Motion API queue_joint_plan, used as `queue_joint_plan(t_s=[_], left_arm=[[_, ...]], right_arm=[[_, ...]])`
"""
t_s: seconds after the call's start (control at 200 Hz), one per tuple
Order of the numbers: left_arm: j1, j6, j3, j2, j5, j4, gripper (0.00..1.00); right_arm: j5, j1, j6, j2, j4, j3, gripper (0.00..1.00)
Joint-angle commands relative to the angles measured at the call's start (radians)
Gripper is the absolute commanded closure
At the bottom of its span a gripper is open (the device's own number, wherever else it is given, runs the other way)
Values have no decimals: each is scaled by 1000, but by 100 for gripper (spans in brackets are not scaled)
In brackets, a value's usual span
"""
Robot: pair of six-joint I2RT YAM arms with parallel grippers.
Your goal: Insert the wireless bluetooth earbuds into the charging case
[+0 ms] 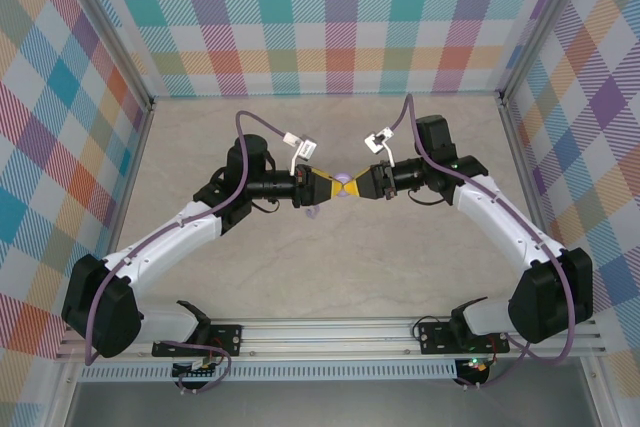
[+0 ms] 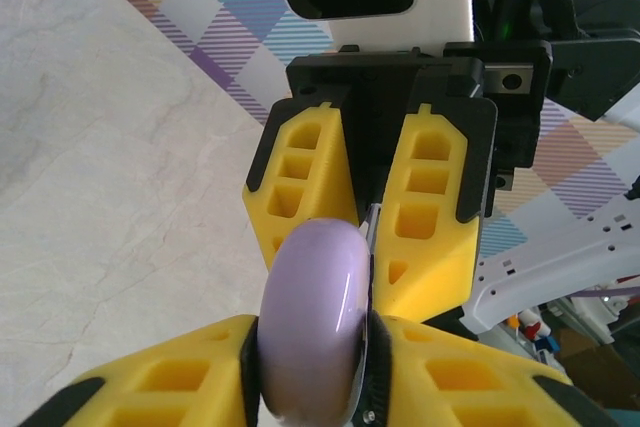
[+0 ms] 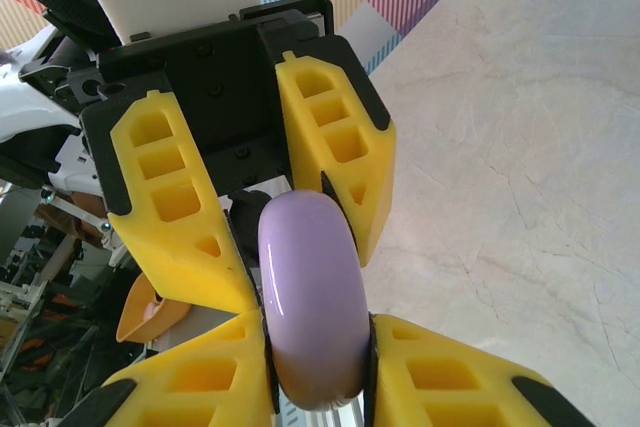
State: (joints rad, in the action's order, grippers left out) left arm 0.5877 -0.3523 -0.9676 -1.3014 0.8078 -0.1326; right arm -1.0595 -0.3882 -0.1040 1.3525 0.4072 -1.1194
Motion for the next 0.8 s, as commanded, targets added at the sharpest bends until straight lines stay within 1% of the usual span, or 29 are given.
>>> queue_joint_plan(t_s=[0.0,0.3,0.385,0.635,0.69,0.755,0.795], left_arm=[[6,-1,-23,1,11,-15,63],[22,-15,-19,-13,36,-36,63],[25,-24,-18,-19,39,-50,66],[29,-35,-19,-22,37,-65,81],[29,-24,-20,-18,29,-52,82],[28,-5,-22,-13,15,-24,83],[29,13,-25,-10,6,-4,84]], right_arm=[[-24,-8,4,-26,-26,-30,79],[-30,-8,-29,-38,-64,-22,80],[-34,-8,-35,-39,-71,-19,80],[-26,-11,-30,-43,-58,-11,77],[-4,-11,-27,-48,-47,-13,72],[52,-11,-23,-60,-27,-17,65],[90,-11,-22,-67,-13,-21,58]])
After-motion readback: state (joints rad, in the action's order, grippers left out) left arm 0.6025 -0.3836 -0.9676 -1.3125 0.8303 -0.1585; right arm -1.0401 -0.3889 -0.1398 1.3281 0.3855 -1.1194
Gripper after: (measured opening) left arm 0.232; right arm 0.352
